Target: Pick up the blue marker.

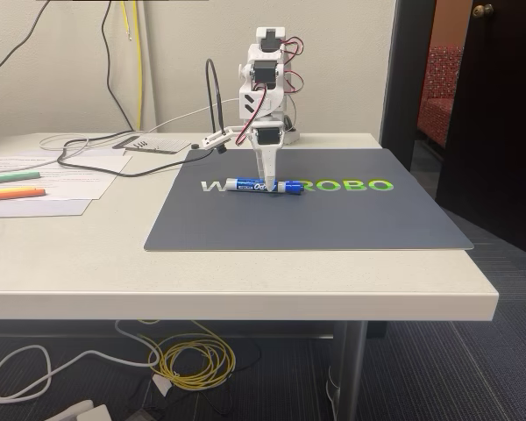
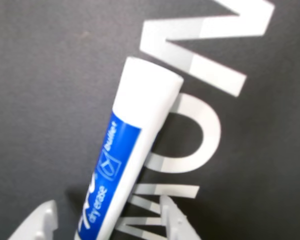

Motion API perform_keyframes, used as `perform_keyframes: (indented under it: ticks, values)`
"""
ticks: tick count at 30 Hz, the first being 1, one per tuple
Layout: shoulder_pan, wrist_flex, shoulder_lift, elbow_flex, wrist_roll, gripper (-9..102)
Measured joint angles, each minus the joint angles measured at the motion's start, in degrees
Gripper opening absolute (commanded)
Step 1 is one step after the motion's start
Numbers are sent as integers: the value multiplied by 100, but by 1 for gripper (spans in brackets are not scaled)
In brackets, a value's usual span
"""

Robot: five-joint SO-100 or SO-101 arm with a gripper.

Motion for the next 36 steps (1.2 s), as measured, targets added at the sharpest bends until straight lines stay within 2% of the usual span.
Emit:
perform_keyframes:
  ticks: [8, 14, 25, 36]
  values:
    - [0, 633, -738, -1090, 105, 11]
    - [0, 835, -826, -1336, 132, 2]
    - [0, 1081, -826, -1336, 123, 0]
    - [-158, 2030, 229, -1336, 123, 0]
